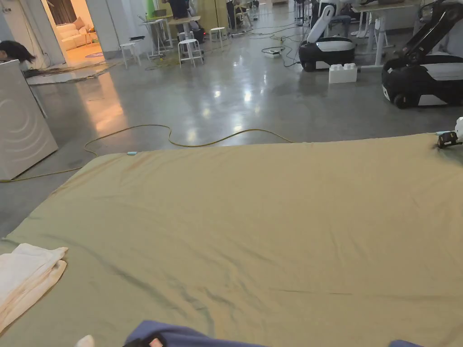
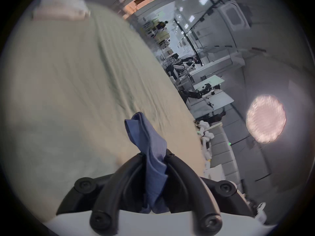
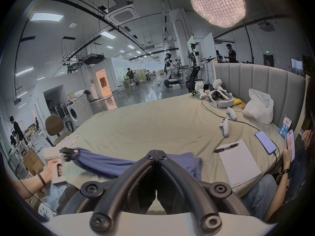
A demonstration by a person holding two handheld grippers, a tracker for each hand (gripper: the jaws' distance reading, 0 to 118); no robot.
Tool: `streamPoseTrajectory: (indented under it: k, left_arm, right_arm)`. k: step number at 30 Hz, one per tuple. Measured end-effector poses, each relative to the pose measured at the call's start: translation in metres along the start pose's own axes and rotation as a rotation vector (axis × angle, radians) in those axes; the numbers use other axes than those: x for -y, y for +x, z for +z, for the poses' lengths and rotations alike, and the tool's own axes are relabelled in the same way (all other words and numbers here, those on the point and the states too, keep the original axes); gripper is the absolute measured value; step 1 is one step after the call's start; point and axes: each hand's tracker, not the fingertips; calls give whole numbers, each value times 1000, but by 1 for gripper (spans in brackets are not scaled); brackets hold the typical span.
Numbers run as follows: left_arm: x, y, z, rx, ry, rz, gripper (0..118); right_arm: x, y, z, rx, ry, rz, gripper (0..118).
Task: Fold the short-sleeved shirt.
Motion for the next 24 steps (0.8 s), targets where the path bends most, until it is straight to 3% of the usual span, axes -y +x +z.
streamPoseTrajectory:
  k: [2, 7, 12, 16, 17, 19, 20, 22, 23, 24]
  left_arm:
    - [-5, 7, 36, -43, 43, -40, 13]
    - [31, 96, 50, -111, 47, -416, 13]
    - [129, 166, -28, -42, -115, -655, 13]
    - [208, 180, -108, -52, -293, -747, 15]
    - [227, 178, -125, -83, -305, -794, 20]
    - [254, 176, -148, -128, -333, -878, 76]
    - [256, 176, -152, -101, -351, -857, 92]
    - [244, 176, -141, -17, -416, -775, 99]
    - [237, 178, -127, 19, -384, -736, 107]
    - [229, 179, -115, 62, -345, -709, 107]
  right_arm:
    - [6, 8, -1, -25, -10, -51, 0]
    - [9, 13, -6, -28, -34, -94, 0]
    - [10, 10, 6, -46, -3, -140, 0]
    - [13, 11, 22, -20, -1, -133, 0]
    - [14, 13, 26, -11, -7, -130, 0]
    - [18, 18, 34, 20, -25, -111, 0]
    - [20, 20, 37, 52, -41, -92, 0]
    - [24, 24, 42, 67, -48, -81, 0]
    - [26, 27, 44, 65, -50, -93, 0]
    - [28, 30, 44, 56, -56, -120, 0]
